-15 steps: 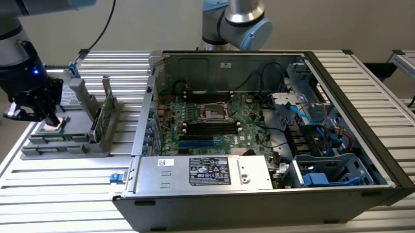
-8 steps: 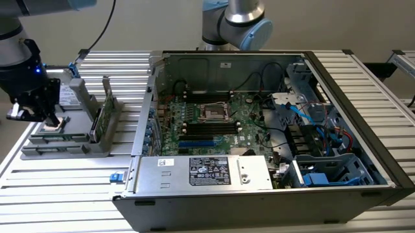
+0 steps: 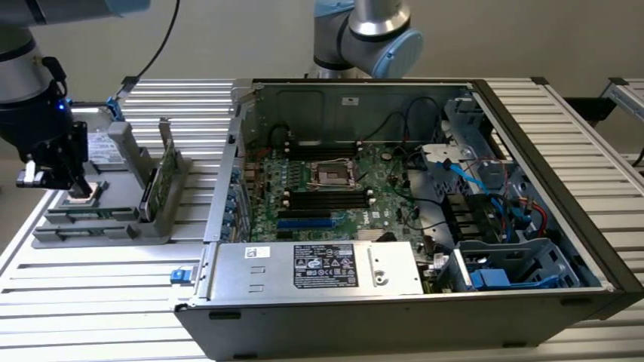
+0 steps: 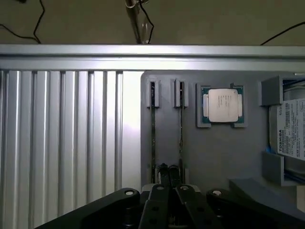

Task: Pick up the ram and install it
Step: 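Pick up the ram and move it above insertion slot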

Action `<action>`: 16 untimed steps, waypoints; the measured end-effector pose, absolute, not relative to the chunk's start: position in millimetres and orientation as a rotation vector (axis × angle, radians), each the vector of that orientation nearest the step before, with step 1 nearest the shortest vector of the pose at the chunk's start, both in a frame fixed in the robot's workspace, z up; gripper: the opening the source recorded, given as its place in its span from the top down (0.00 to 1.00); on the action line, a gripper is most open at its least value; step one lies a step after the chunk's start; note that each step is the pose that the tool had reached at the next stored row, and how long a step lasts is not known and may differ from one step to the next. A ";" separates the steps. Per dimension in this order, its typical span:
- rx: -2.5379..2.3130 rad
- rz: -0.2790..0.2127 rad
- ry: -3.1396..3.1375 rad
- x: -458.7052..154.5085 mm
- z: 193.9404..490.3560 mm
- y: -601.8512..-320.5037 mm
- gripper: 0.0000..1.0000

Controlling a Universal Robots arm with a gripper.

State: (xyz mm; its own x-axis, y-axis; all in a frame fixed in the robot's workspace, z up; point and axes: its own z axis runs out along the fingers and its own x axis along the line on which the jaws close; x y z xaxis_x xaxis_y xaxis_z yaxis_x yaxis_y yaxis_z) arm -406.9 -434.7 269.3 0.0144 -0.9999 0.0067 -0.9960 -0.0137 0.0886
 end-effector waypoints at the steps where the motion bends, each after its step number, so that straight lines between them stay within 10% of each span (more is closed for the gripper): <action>1: 2.192 -0.088 -2.153 -407.0 269.3 -434.7 0.90; 16: 2.198 -0.081 -2.153 -418.8 262.0 -436.5 0.69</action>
State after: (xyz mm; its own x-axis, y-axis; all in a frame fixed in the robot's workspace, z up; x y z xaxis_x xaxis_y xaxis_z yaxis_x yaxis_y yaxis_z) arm -418.8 -436.5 262.0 0.0214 -0.9997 0.0067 -0.9964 -0.0207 0.0824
